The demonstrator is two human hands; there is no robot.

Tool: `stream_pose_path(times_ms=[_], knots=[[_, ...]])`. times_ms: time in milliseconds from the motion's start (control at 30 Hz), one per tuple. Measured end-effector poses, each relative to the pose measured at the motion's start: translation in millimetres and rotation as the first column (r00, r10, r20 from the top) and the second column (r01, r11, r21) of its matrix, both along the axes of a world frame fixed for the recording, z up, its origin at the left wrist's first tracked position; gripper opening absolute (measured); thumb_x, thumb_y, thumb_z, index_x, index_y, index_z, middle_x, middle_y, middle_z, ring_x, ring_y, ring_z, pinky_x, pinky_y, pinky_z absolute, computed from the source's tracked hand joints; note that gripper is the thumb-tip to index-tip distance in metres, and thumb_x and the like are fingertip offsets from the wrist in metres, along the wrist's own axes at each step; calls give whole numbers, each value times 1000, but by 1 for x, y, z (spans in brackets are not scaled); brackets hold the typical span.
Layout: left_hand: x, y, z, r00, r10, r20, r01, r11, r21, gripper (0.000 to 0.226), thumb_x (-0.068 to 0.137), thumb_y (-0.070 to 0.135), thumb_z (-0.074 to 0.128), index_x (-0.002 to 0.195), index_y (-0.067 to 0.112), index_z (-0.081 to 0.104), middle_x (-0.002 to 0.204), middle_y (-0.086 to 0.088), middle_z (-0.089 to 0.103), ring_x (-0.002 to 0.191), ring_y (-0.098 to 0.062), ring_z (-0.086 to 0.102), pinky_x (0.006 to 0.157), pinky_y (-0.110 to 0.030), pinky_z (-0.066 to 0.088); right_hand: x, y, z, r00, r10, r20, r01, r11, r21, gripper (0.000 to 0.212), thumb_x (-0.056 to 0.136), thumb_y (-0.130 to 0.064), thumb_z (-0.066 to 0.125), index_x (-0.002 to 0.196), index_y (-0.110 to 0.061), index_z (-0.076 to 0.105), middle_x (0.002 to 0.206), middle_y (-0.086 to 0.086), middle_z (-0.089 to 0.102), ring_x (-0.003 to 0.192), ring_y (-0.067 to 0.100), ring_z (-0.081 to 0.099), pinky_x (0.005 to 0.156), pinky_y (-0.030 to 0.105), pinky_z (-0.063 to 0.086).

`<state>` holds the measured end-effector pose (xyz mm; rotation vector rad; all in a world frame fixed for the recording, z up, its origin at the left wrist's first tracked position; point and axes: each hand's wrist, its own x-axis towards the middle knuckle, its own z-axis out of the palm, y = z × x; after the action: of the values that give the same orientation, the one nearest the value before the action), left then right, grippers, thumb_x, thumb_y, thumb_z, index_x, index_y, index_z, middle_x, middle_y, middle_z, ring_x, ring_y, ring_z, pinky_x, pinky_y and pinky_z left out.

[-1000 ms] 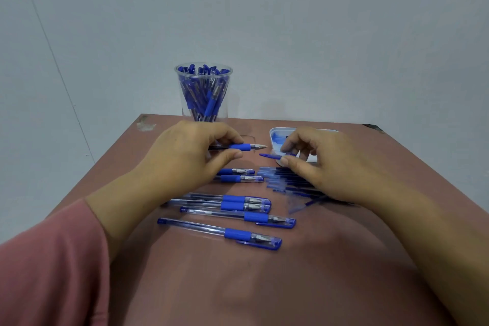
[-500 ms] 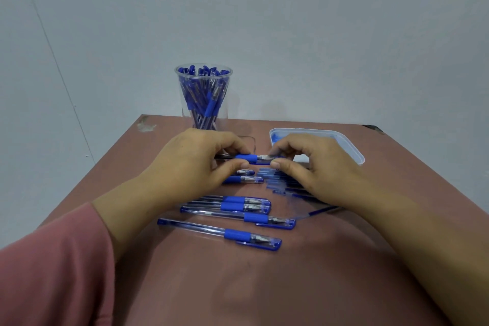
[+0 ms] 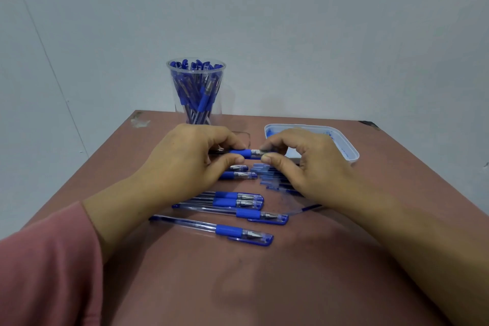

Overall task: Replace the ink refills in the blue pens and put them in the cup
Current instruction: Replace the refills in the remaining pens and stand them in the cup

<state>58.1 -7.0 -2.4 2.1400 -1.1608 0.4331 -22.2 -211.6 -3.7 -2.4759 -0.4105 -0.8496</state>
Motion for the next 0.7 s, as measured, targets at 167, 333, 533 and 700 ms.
stream_pose_path(times_ms=[167,333,533,700], knots=[[0,0,0,999,-1,-39,2,999,34,15,85,34,67,101,33,68,85,16,68,79,-5,64,73,-35,55,3,-1,0,995,-6,-104,5,1000,-10,8,89,-23,66,97,-19,66,85,-14,58,86,5,53,76,12,40],[-12,12,-1,998,44,40,-50,985,162,60,87,67,46,134,31,49,122,18,57,111,0,51,96,-25,44,1,-9,3,994,-27,-110,27,1000,0,8,91,-21,64,97,-18,65,87,-9,61,85,7,53,78,17,40],[-37,43,-17,990,144,8,-133,891,434,109,70,93,11,154,25,-4,158,13,-2,146,-3,0,119,-30,10,-4,-21,10,984,-89,-153,96,994,43,18,93,-22,60,91,-38,54,89,-26,59,91,-6,56,79,4,37],[-42,48,-27,969,226,-103,-125,802,584,121,57,100,5,150,27,-20,157,15,-20,141,2,-22,121,-36,0,-4,-24,14,987,-50,-154,88,964,252,18,93,-18,60,90,-35,56,82,-37,60,83,-12,57,75,1,38]])
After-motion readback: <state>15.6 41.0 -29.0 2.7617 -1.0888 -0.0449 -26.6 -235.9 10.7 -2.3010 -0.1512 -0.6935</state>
